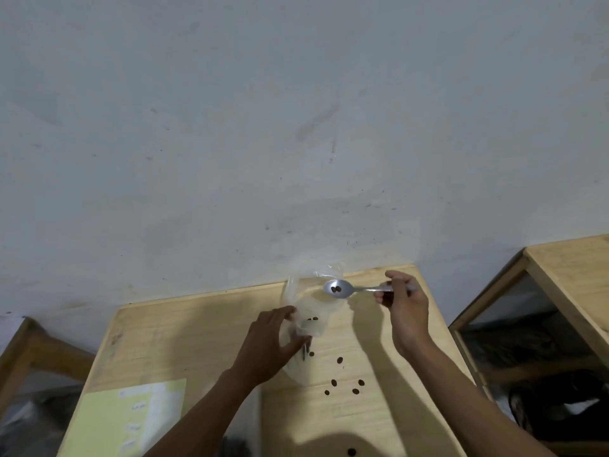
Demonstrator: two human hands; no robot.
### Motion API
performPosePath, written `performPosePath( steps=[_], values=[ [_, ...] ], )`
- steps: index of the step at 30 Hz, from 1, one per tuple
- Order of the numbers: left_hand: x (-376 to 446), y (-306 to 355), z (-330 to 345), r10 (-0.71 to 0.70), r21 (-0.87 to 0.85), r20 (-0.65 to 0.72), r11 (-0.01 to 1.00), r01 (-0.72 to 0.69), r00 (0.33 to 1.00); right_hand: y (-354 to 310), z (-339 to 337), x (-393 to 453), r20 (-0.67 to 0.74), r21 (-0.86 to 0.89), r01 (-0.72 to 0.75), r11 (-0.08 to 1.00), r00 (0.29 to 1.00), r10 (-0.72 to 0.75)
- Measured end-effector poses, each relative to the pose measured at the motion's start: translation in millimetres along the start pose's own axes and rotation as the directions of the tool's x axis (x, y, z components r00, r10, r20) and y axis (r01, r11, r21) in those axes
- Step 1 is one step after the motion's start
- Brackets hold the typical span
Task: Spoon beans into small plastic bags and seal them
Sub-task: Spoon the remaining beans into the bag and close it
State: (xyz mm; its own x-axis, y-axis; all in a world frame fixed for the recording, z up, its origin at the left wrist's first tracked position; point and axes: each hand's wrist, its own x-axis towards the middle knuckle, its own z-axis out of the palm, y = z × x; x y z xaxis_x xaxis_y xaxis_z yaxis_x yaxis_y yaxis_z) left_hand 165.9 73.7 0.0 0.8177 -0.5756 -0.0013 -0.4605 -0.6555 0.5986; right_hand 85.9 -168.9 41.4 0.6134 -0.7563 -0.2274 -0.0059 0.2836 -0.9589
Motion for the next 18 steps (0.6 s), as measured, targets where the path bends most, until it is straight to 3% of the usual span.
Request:
performPosePath(
  steps=[4, 8, 10, 12, 15, 18],
  values=[
    [0.5, 6.0, 0.6, -0.037, -0.084, -0.006, 0.996, 0.037, 0.999, -31.7, 5.6, -15.0, 0.233, -0.135, 0.228, 0.964, 0.953, -0.193],
    [2.8, 14.5, -0.1, -0.06, -0.18, -0.029, 0.982, 0.054, 0.998, -44.2, 11.2, -33.1, 0.488, -0.266, 0.425, 0.865, 0.833, -0.26],
    [3.5, 15.2, 0.2, -0.057, -0.2, -0.038, 0.979, 0.048, 0.998, -46.4, 14.0, -36.5, 0.55, -0.269, 0.497, 0.825, 0.782, -0.293],
    [2.6, 13.8, 0.0, -0.064, -0.221, -0.037, 0.974, 0.055, 0.997, -49.0, 16.7, -36.6, 0.518, -0.24, 0.513, 0.824, 0.785, -0.339],
    [-3.1, 10.1, -0.9, -0.089, -0.254, -0.055, 0.965, 0.072, 0.994, -46.0, 14.9, -26.7, 0.289, -0.156, 0.429, 0.89, 0.881, -0.374],
    [-12.2, 4.5, -0.4, -0.122, -0.312, -0.071, 0.945, 0.094, 0.99, -21.8, 3.9, -9.8, 0.027, -0.104, 0.214, 0.971, 0.977, -0.213]
  ],
)
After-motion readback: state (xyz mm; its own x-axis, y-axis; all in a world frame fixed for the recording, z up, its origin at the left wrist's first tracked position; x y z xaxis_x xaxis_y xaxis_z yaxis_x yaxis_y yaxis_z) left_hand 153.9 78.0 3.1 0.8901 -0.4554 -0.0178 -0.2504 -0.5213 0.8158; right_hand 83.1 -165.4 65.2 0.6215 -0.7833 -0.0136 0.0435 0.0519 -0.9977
